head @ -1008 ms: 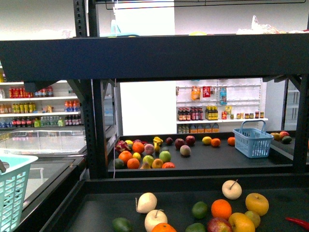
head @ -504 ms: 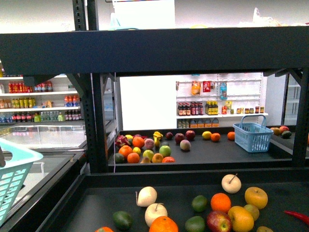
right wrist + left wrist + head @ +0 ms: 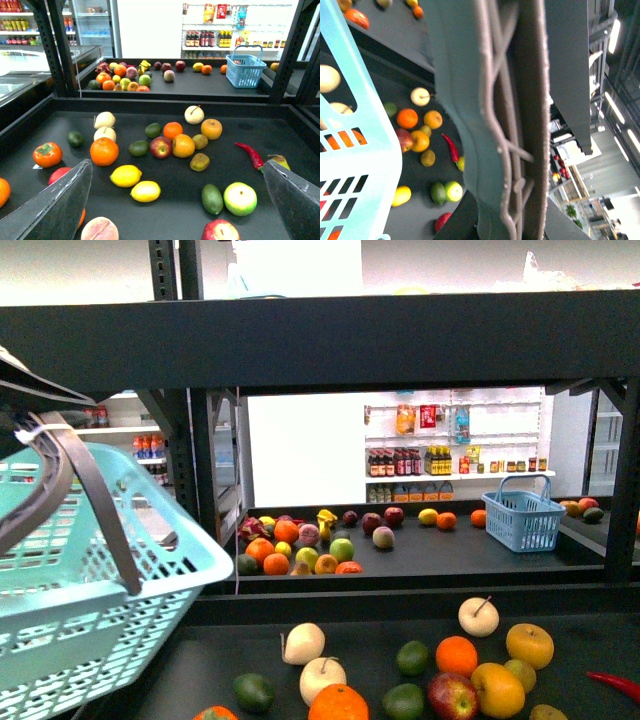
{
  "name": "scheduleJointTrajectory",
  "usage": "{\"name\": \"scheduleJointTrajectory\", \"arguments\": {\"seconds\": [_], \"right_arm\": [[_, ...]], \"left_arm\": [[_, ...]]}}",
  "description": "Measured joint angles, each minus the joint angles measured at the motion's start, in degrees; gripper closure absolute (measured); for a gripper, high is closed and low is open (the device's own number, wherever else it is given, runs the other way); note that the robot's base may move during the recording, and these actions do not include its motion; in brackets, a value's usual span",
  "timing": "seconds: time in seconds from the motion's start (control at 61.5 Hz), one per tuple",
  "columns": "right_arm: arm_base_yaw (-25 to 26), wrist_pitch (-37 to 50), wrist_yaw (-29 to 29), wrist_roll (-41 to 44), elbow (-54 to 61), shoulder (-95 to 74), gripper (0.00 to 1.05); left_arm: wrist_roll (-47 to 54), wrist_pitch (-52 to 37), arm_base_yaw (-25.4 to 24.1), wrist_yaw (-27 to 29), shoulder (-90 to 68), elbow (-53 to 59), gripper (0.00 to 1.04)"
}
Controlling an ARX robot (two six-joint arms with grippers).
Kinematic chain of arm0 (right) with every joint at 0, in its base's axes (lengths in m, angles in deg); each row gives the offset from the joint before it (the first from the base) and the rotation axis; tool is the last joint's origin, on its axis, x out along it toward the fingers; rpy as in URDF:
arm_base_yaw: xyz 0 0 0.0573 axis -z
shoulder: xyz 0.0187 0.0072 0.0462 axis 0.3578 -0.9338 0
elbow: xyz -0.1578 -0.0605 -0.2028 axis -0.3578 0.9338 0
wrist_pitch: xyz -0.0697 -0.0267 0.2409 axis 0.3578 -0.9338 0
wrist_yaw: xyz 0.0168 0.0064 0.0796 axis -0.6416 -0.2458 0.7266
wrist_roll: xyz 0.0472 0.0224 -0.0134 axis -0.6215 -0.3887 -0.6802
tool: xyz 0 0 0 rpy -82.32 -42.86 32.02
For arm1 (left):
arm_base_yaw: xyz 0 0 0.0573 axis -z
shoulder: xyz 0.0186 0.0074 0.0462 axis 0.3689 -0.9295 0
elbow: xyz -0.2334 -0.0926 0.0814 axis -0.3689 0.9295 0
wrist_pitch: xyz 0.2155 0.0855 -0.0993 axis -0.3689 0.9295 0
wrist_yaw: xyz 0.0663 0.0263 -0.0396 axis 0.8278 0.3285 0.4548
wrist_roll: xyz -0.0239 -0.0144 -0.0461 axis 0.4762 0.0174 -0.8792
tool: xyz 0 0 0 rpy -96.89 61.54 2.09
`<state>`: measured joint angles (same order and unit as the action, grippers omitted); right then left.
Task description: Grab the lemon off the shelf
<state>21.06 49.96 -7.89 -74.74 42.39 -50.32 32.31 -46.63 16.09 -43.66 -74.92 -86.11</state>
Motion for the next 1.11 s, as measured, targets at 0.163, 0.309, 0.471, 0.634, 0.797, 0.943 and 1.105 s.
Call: {"name": "scheduleJointTrajectory", "arguments": {"seconds": [0.163,0.309,0.471,0.634,0.797,0.943,1.105], "right_arm": [[0.0,0.0,0.0,0.0,0.0,0.0,0.02],[0.0,0.0,0.0,0.0,0.0,0.0,0.02],[0.0,0.0,0.0,0.0,0.0,0.0,0.02],[0.0,0.0,0.0,0.0,0.0,0.0,0.02],[0.0,0.0,0.0,0.0,0.0,0.0,0.02],[-0.48,-0.48,-1.62,0.15,-0.09,-0.46,0.02],[-2.1,-6.99,-20.13,0.15,-7.04,-21.86,0.02]], "left_arm": [[2.95,0.07,5.97,-2.34,0.61,2.75,0.95],[4.94,0.09,11.02,-3.54,0.63,3.58,0.95],[8.11,1.66,15.41,-4.42,0.63,3.63,0.95],[9.55,2.91,18.34,-4.42,0.63,3.85,0.95],[11.5,5.92,20.26,-3.87,0.63,4.55,0.95],[13.99,9.55,21.11,-2.93,0.63,4.52,0.95],[15.56,9.55,21.03,-2.71,0.63,4.5,0.95]]}}
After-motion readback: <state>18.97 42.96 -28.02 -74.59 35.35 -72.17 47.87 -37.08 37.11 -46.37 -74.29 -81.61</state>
